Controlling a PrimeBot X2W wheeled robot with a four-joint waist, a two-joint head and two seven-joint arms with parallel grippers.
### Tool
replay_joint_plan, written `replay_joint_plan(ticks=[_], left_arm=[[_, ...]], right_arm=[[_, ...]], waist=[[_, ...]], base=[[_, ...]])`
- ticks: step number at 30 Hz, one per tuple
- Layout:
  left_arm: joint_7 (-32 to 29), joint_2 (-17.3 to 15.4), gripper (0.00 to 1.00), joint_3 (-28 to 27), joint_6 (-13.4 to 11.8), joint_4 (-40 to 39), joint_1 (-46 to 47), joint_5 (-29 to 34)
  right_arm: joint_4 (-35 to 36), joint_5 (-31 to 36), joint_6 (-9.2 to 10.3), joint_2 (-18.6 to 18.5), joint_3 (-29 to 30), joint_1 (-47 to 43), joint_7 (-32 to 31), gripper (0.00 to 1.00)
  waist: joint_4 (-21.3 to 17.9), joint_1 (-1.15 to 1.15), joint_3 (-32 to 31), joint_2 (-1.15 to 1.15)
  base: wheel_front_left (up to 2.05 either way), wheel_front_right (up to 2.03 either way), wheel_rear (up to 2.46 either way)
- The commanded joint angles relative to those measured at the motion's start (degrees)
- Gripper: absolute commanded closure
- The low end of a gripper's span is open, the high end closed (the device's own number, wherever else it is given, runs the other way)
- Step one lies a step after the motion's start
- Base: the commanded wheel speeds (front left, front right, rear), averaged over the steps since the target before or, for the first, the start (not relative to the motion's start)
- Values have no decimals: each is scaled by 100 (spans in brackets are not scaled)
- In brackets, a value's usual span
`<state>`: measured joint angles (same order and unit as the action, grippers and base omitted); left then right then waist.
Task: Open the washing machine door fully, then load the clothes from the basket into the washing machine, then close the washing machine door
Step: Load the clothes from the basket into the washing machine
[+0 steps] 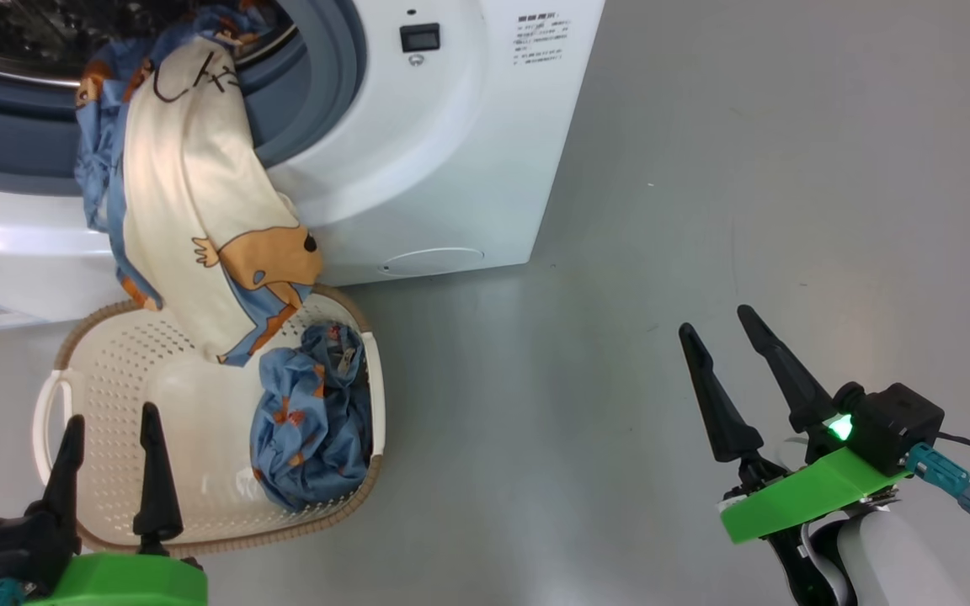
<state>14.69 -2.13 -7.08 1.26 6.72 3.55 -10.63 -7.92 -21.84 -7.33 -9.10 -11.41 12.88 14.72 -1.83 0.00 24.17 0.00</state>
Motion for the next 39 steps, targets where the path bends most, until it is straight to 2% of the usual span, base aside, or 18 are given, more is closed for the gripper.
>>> replay_joint_plan(ticks=[1,10,19,31,39], left_arm=[[30,-76,0,-167,-30,-80,35,-38],[30,-81,0,-142,191,462,732,54],[30,-236,0,-164,510,1476,1817,-89],[30,-305,0,-102,614,2530,3248,-331],[30,-430,0,-44,621,2743,3875,-544]], right_arm=[[158,-28,-16,-17,-102,-104,28,0],[229,-2,-16,-7,-136,48,28,0],[357,89,-16,-17,14,167,28,0],[597,164,-16,-49,240,185,28,0],[647,219,-16,-46,272,213,28,0]], waist=[[5,0,43,0],[-100,0,626,0],[-220,0,1350,0],[-128,0,2200,0],[-85,0,2399,0]], base=[[0,0,0],[0,0,0],[0,0,0],[0,0,0],[0,0,0]])
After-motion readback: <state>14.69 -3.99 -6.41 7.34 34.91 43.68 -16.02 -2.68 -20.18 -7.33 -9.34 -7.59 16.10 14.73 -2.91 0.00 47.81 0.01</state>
